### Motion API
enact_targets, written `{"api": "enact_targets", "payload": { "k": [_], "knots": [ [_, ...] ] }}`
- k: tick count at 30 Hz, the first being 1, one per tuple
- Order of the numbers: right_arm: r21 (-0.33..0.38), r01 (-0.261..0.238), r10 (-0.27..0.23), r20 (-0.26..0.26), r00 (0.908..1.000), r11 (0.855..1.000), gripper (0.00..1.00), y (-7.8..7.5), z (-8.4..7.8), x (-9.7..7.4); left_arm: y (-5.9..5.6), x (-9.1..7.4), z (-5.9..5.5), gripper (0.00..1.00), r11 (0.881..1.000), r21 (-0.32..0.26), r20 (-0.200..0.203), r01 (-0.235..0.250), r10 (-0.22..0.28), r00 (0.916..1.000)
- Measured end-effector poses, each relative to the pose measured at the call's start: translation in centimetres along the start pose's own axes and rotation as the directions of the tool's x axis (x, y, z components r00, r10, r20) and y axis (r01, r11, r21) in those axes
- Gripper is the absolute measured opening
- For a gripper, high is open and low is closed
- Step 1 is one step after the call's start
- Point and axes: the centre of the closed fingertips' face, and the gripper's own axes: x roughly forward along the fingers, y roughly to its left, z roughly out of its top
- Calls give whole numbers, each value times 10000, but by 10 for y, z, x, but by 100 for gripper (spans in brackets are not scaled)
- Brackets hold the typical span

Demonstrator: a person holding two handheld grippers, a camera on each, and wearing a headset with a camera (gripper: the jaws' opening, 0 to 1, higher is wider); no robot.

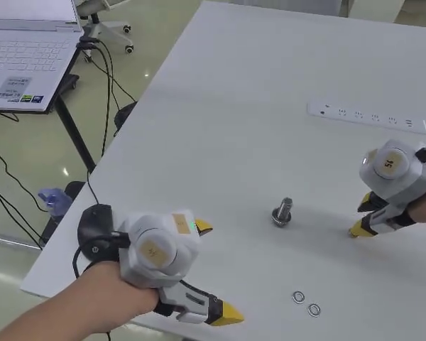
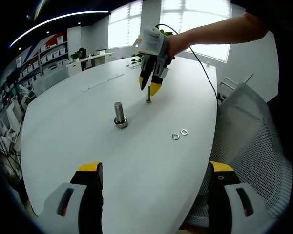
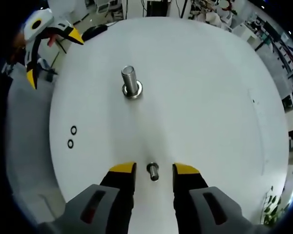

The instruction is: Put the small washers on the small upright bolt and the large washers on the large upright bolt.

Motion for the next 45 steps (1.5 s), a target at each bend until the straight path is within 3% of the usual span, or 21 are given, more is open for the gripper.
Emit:
{"api": "enact_targets", "payload": {
  "k": [3, 5, 21, 27, 45],
  "knots": [
    [-110, -132, 133, 147, 9998, 9999, 32, 5, 6, -6, 2, 1, 0, 91, 10000, -12, 0, -88, 88, 10000],
    [35, -278, 276, 608, 9978, 9996, 32, 9, 17, -10, 2, 0, 1, 91, 9999, -77, 56, -86, 87, 9999],
    [-1203, -364, 443, 638, 9970, 9921, 33, 43, 32, -17, 1, -3, 2, 92, 10000, 29, -14, -94, 94, 10000],
    [-1513, -530, 635, 653, 9958, 9871, 33, 52, 34, -15, 1, -2, 4, 92, 10000, -5, 47, -99, 99, 9999],
    [-1925, -963, 1120, 721, 9911, 9766, 33, 107, 30, -3, 0, -1, 6, 93, 9999, -32, 219, -136, 137, 9997]
  ]
}}
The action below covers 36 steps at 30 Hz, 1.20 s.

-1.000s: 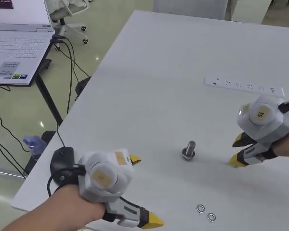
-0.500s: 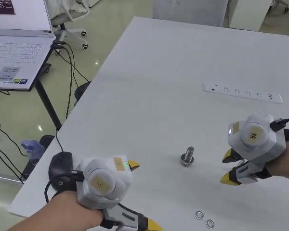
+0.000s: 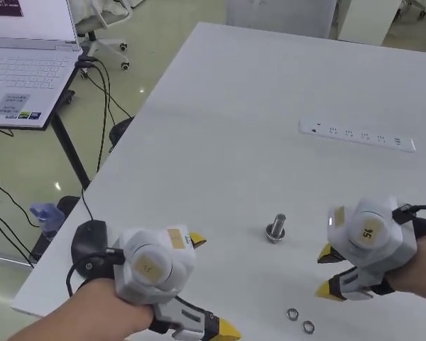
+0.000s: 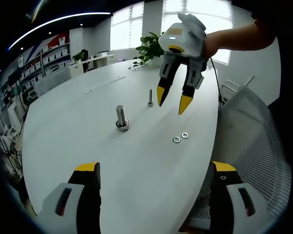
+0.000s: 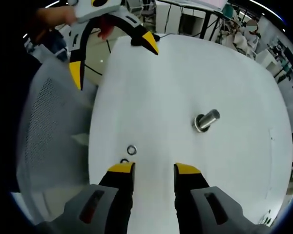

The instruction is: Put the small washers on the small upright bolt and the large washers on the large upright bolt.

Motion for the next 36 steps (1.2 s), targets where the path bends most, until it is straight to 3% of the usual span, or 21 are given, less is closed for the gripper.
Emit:
{"api": "enact_targets", "payload": {
  "k": [16, 24, 36],
  "knots": [
    [-64, -251, 251, -51, 9997, 9997, 31, 44, -14, 31, -3, 0, -1, 93, 10000, 19, 73, 29, -29, 10000],
    [28, -206, 207, -197, 9996, 9998, 30, 52, -23, 51, -4, -1, -3, 92, 9999, 110, 1, 61, -61, 10000],
    [-195, -39, 31, -403, 9992, 9998, 25, 49, -26, 53, -3, -1, -2, 92, 9999, 146, -8, 39, -39, 10000]
  ]
}}
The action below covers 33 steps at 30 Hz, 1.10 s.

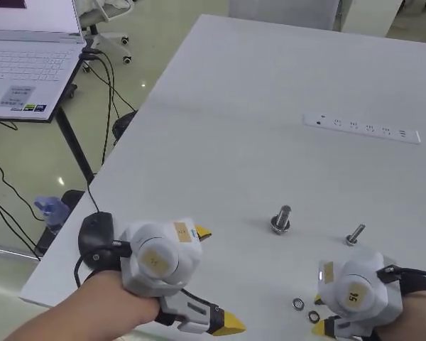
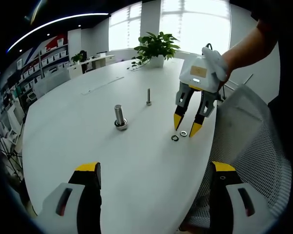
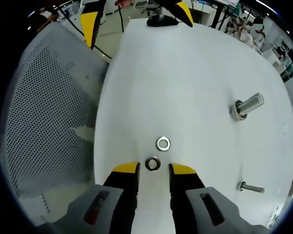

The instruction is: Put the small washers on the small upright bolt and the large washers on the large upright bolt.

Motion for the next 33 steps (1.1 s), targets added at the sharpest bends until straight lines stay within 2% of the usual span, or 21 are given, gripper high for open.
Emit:
{"api": "enact_targets", "payload": {
  "k": [15, 33],
  "knots": [
    [-209, 78, -78, -27, 10000, 9998, 14, 4, 3, 1, -4, 1, -1, 91, 9996, 218, -12, 150, -150, 9999],
    [3, 15, -15, 105, 9999, 10000, 13, 3, 3, 1, -3, -1, 0, 90, 9997, 187, -2, 171, -171, 9999]
  ]
}}
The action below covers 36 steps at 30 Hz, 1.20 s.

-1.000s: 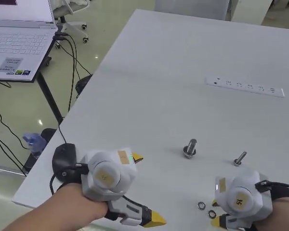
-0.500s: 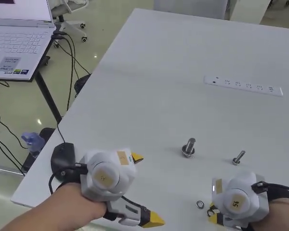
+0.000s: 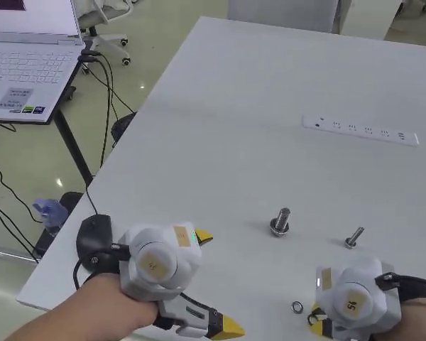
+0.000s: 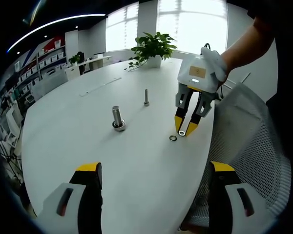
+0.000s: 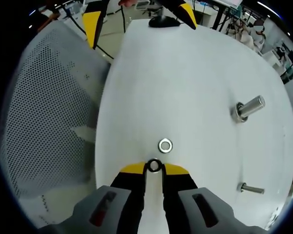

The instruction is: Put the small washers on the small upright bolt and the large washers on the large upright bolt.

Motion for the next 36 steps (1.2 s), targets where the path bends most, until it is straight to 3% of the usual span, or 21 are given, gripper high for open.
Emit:
{"api": "enact_targets", "payload": {
  "k": [5, 11, 28, 36],
  "knots": [
    [77, -54, 54, -73, 10000, 10000, 13, 0, -4, -2, -1, -1, -2, 90, 10000, -6, -26, 1, -1, 10000],
    [639, -2, 3, -12, 10000, 9980, 13, -13, -11, -16, -1, 0, 0, 90, 10000, 13, -1, 22, -22, 10000],
    [1911, 825, -757, -426, 9962, 9781, 13, -83, -56, -70, 1, 3, 4, 90, 9999, 123, -50, 88, -88, 9999],
    [2109, 1168, -1050, -663, 9923, 9705, 13, -108, -64, -89, 1, 5, 3, 89, 9998, 115, -87, 138, -137, 9999]
  ]
}}
